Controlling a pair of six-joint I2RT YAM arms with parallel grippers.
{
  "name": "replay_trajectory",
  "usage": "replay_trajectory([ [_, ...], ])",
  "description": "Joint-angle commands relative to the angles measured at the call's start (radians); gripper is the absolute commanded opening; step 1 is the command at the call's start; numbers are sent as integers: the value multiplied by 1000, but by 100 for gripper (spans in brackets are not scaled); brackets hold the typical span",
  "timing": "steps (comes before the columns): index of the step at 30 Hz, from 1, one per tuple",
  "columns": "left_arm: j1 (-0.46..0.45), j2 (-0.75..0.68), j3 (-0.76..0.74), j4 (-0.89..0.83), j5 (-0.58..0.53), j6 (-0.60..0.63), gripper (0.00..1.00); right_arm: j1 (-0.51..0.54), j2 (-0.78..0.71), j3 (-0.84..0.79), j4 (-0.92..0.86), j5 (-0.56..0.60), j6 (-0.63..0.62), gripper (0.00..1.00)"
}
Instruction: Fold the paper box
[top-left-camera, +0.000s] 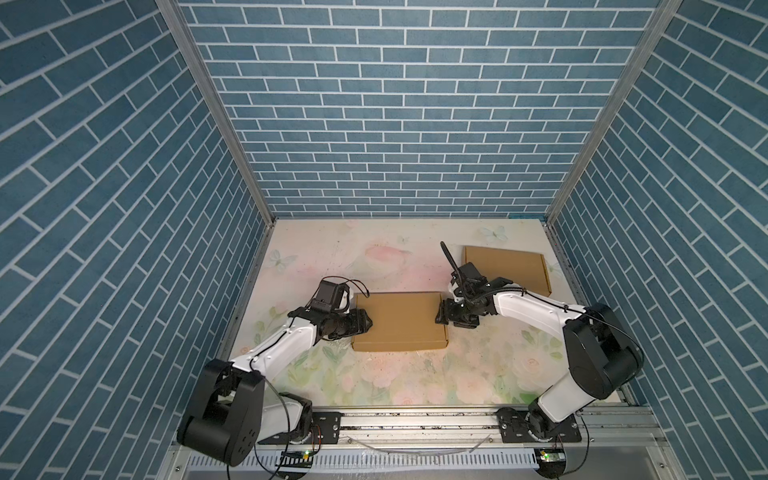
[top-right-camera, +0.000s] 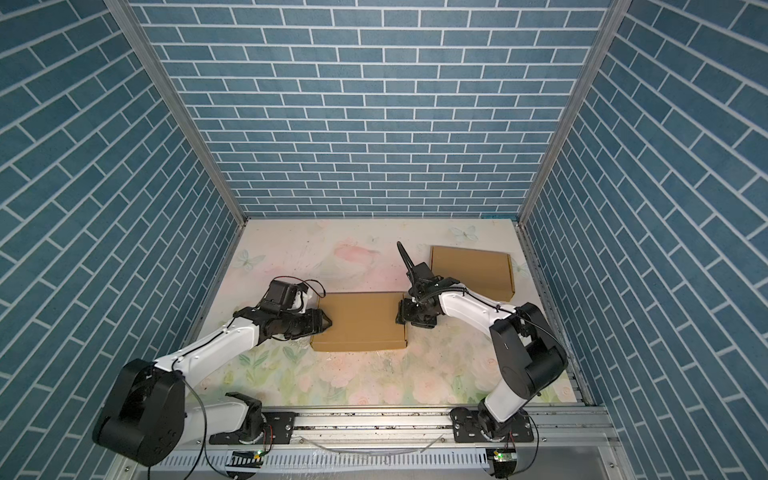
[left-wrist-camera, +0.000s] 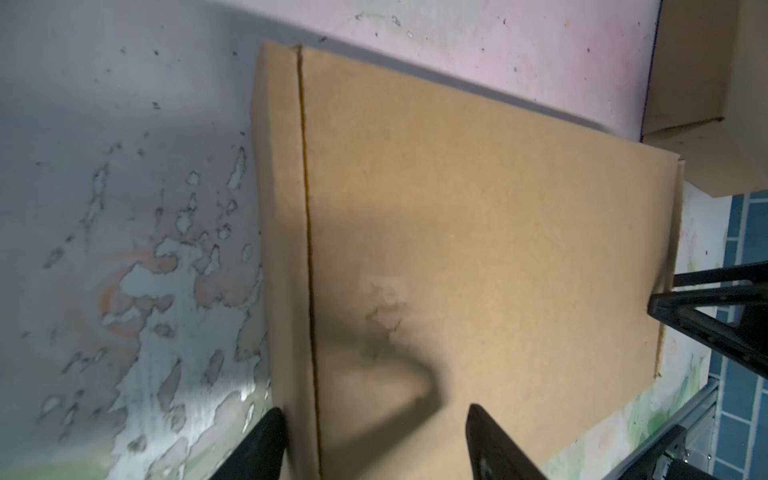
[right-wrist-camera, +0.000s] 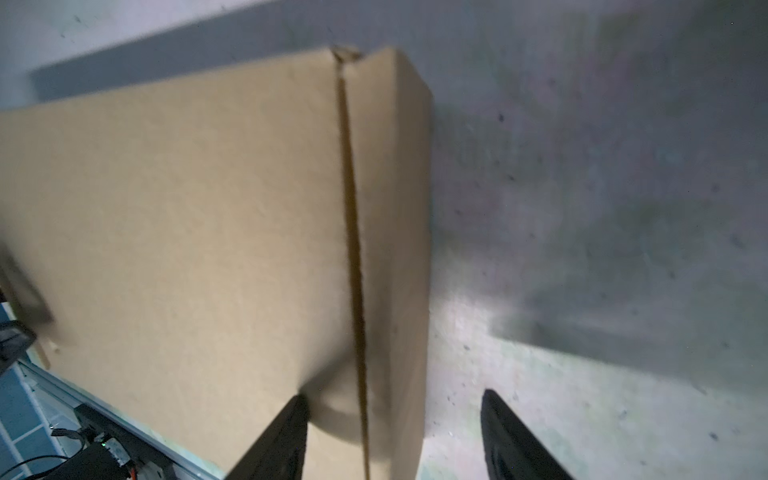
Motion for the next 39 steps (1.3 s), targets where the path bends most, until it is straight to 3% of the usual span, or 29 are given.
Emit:
replay_trajectory([
  [1, -19, 59, 57, 147, 31, -49, 67, -11, 86, 87, 52, -51, -3, 64],
  [9, -7, 306, 297, 219, 42, -20, 67, -149, 254, 333, -17, -72, -102, 61],
  [13, -7, 389, 339, 265, 38, -31, 67, -175, 323, 426, -86, -42, -163, 62],
  [26, 79, 268, 323, 150, -13, 26, 73, -213, 219, 471, -208, 14, -251, 79],
  [31, 99, 125, 334, 6, -127, 130, 75, -218, 73, 430, -229, 164, -330, 75],
  [34, 96, -21, 273, 15, -267, 214, 77, -227, -92, 258, -39, 325, -373, 74],
  [36, 71, -153, 140, 172, -444, 314, 82, -235, -231, 57, 203, 419, -437, 76],
  [37, 37, -217, 29, 333, -527, 419, 87, -242, -293, -63, 349, 456, -533, 77],
  [38, 7, -263, -58, 488, -580, 513, 99, -250, -333, -142, 448, 571, -591, 77],
  [39, -12, -290, -127, 630, -637, 580, 100, -272, -363, -205, 534, 710, -609, 79],
])
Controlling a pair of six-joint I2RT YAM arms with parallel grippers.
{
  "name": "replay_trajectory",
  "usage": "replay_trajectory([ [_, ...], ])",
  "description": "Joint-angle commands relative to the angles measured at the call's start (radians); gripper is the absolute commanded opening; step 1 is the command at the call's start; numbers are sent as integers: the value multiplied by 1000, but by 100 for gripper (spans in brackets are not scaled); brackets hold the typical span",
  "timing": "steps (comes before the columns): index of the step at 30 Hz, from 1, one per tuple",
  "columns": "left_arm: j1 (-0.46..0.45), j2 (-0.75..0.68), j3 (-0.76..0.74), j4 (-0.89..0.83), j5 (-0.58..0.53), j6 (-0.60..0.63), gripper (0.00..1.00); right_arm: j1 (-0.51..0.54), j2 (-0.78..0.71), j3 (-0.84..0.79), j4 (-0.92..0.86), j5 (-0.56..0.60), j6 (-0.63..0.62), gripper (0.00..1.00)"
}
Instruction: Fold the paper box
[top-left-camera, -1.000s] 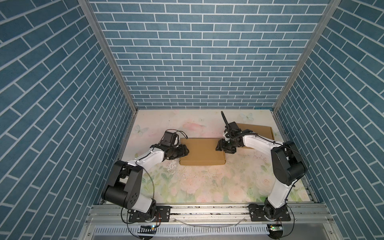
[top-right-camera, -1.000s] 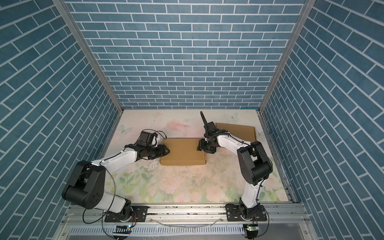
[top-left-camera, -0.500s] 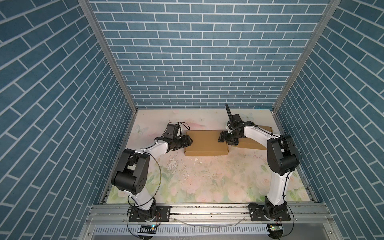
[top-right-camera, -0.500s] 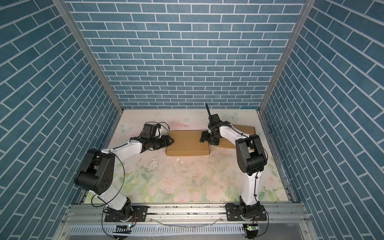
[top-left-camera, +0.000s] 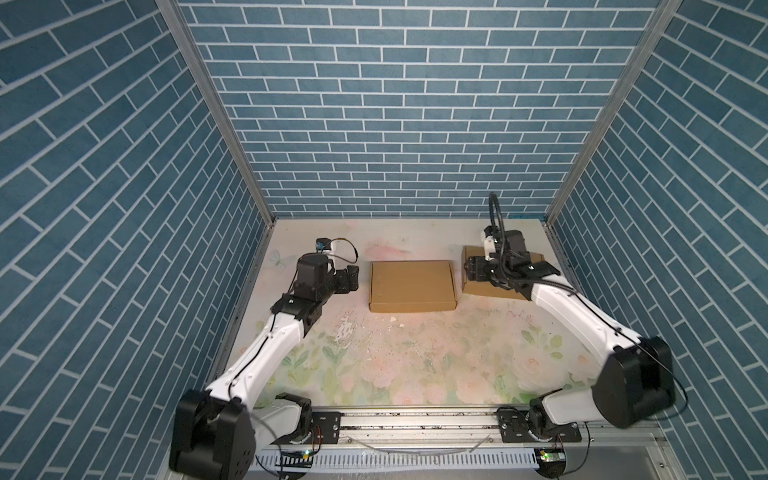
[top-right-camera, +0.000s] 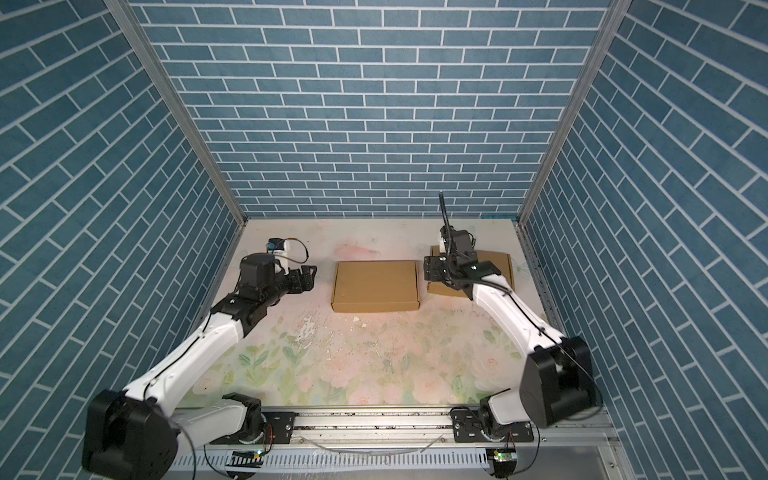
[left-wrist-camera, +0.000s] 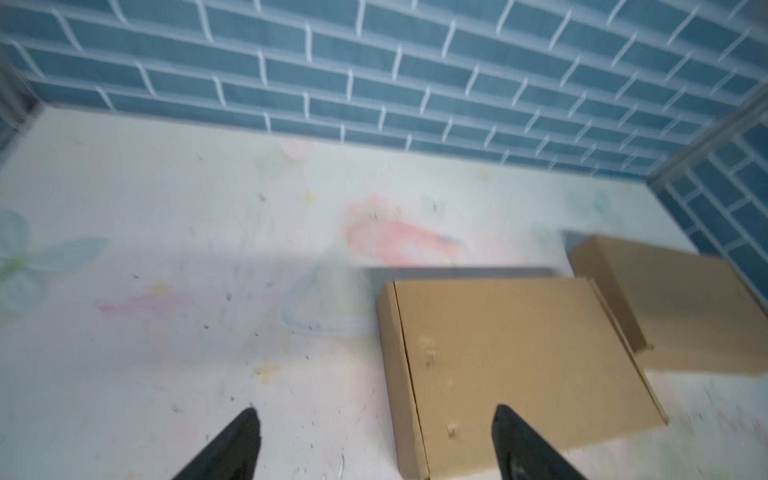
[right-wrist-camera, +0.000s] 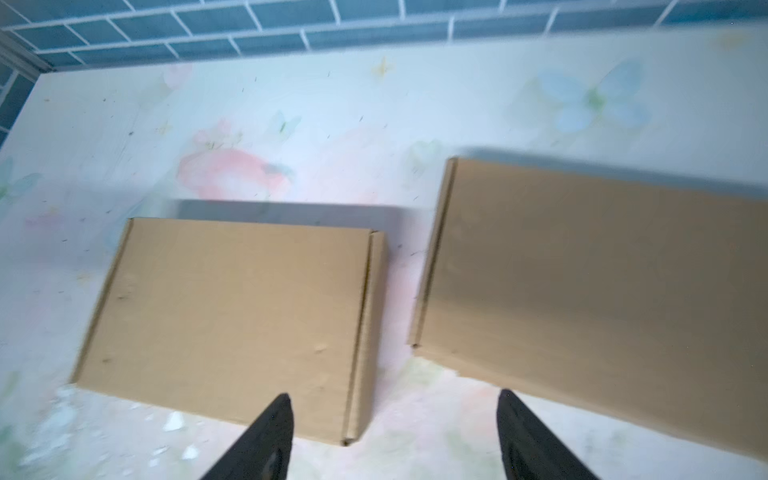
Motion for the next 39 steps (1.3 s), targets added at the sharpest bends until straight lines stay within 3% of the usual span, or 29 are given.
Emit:
replay_trajectory([
  [1, -53, -48, -188, 362, -331, 275, 100, -82, -59, -213, 367, 370, -174, 80],
  [4, -50, -35, -184, 286, -608, 302, 100, -208, -146, -356, 467, 414, -137, 80],
  [6, -30, 8, -245, 385, -665, 356, 100, -248, -162, -455, 581, 407, -148, 79],
  [12, 106, 202, -343, 661, -503, 232, 100, -309, -12, -560, 901, 379, -128, 79],
  [21, 211, 387, -401, 999, -231, 261, 100, -347, 103, -617, 1097, 275, -141, 79],
  [23, 211, 443, -392, 1035, -218, 270, 100, -348, 127, -647, 1172, 268, -142, 80],
  [27, 211, 487, -374, 1038, -265, 254, 100, -353, 126, -637, 1150, 249, -141, 82],
  [30, 211, 481, -352, 990, -326, 226, 100, -354, 139, -617, 1123, 239, -144, 82],
  [39, 211, 481, -317, 920, -330, 224, 100, -376, 144, -617, 1123, 182, -134, 83],
])
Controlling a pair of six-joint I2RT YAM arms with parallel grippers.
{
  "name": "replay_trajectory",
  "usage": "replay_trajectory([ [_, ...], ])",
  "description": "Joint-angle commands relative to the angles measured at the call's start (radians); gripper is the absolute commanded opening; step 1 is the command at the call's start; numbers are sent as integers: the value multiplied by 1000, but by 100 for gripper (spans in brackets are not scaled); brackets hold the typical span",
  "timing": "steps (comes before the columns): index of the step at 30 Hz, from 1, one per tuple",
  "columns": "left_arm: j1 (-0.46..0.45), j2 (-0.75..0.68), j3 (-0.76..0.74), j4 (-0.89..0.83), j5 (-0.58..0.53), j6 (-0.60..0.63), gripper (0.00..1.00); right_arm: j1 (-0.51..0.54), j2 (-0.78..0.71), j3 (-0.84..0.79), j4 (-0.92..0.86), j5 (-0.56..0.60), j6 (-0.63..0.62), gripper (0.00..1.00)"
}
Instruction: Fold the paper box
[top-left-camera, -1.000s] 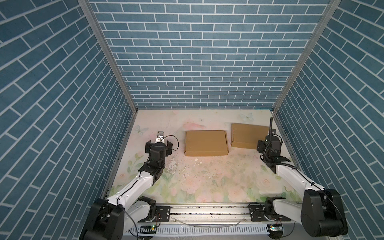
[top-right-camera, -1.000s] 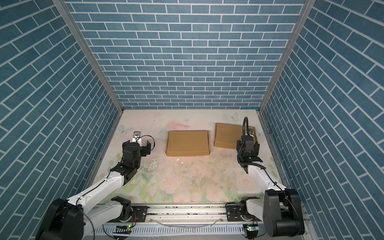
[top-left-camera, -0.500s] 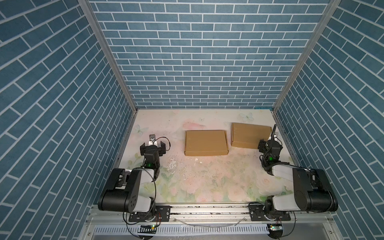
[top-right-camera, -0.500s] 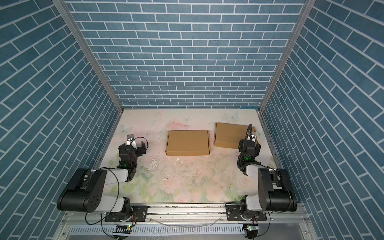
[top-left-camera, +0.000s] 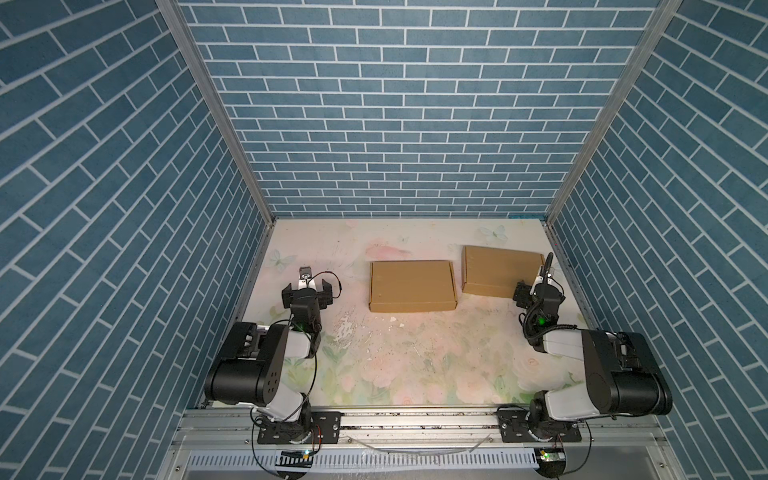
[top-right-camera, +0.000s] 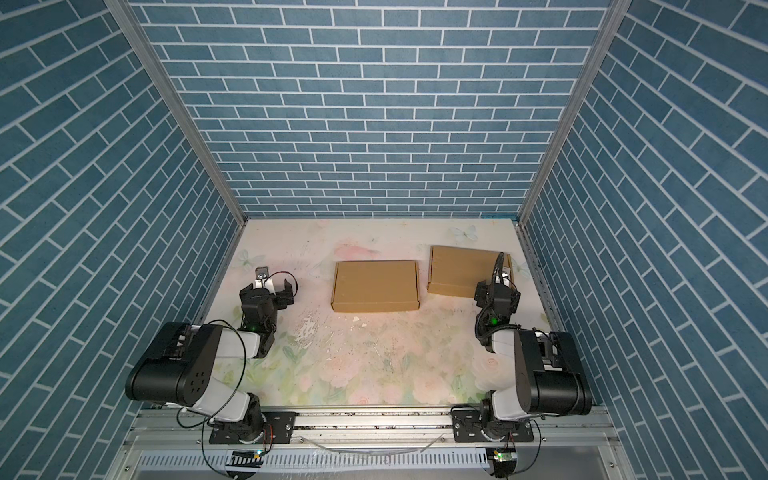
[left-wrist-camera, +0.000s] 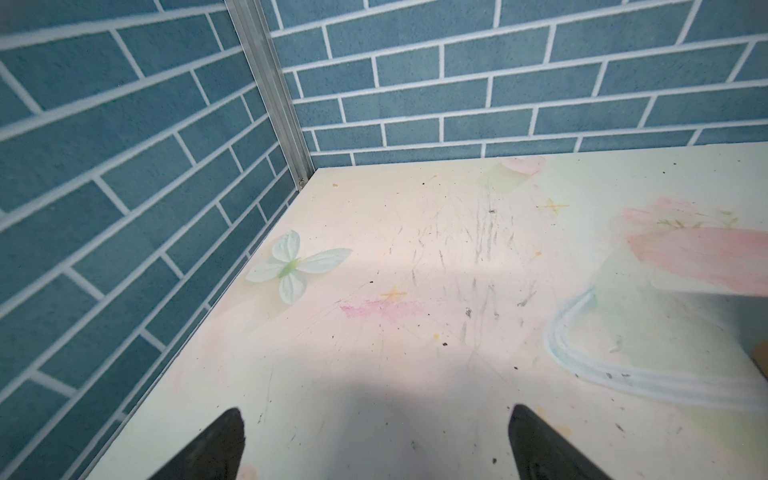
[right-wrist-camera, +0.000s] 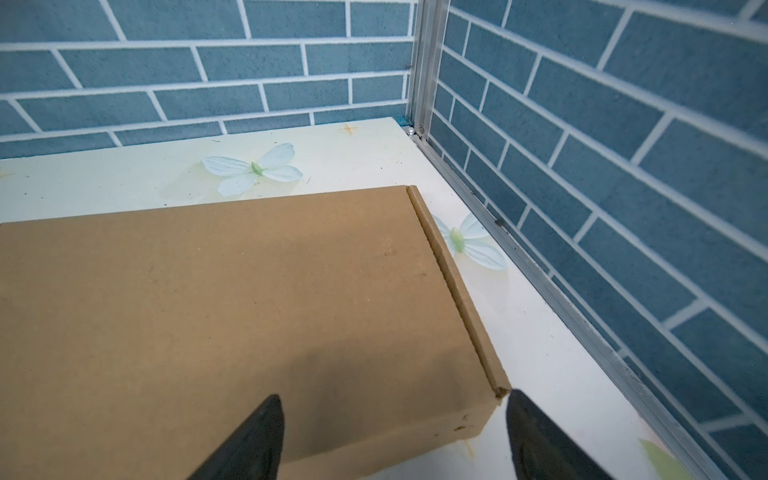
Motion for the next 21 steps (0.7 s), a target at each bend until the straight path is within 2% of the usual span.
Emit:
replay_trajectory([
  [1, 5, 1, 28, -43, -12, -7, 100, -16, 8, 3, 41, -47, -12, 83],
  [6, 5, 3, 38, -59, -12, -7, 100, -31, 22, -19, 90, -110, -16, 83],
  [9, 5, 2, 37, -57, -12, -6, 100, -34, 90, -61, 241, -130, -23, 83],
  [18, 5, 2, 36, -57, -12, -5, 100, -37, 77, -28, 155, -129, -20, 83],
  [20, 5, 2, 35, -57, -12, -5, 100, -37, 81, -15, 133, -125, -19, 86],
  [21, 5, 2, 36, -58, -12, -5, 100, -37, 79, -4, 109, -122, -16, 93],
])
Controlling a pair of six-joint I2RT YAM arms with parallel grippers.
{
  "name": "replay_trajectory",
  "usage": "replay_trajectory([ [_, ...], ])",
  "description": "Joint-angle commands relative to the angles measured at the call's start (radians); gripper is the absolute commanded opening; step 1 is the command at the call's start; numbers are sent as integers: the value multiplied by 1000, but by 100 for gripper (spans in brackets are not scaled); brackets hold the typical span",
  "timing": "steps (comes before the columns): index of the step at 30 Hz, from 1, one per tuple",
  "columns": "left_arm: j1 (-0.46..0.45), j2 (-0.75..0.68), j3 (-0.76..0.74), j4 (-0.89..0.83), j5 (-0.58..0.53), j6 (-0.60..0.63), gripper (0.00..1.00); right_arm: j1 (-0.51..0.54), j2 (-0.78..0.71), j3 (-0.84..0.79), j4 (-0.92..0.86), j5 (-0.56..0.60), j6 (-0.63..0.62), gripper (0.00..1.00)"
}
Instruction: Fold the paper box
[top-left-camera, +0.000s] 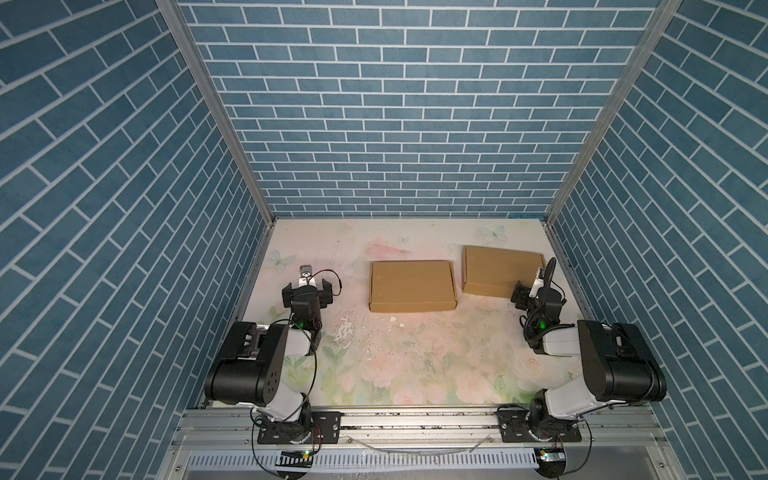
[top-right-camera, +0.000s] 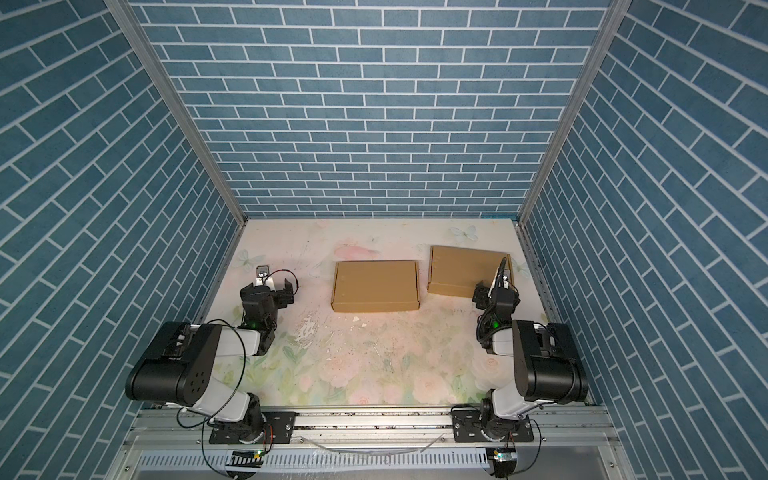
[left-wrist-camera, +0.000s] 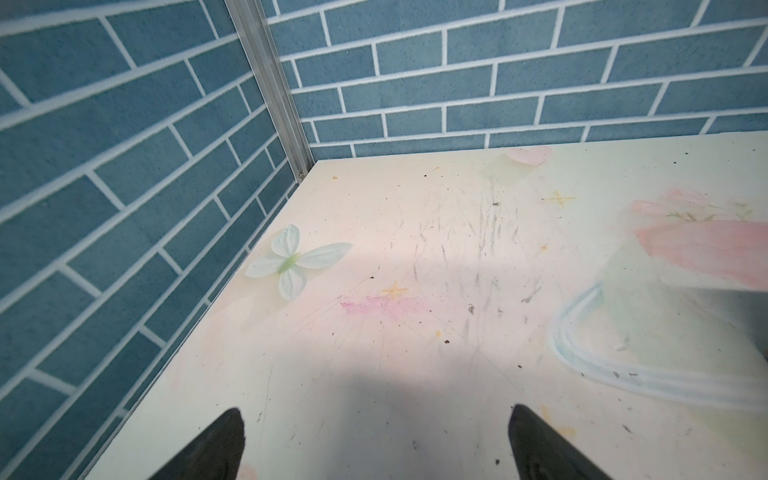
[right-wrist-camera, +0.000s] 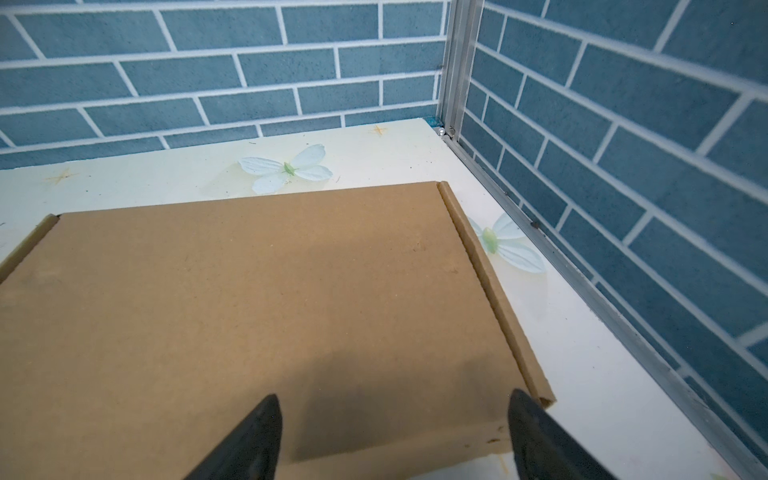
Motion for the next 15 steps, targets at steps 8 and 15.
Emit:
replay_trajectory([
  [8, 4, 2, 14, -8, -8, -2, 100, -5, 5, 46, -51, 0, -13, 99],
  [15, 4, 2, 15, -7, -8, -2, 100, -5, 8, 57, -70, -28, -31, 99],
])
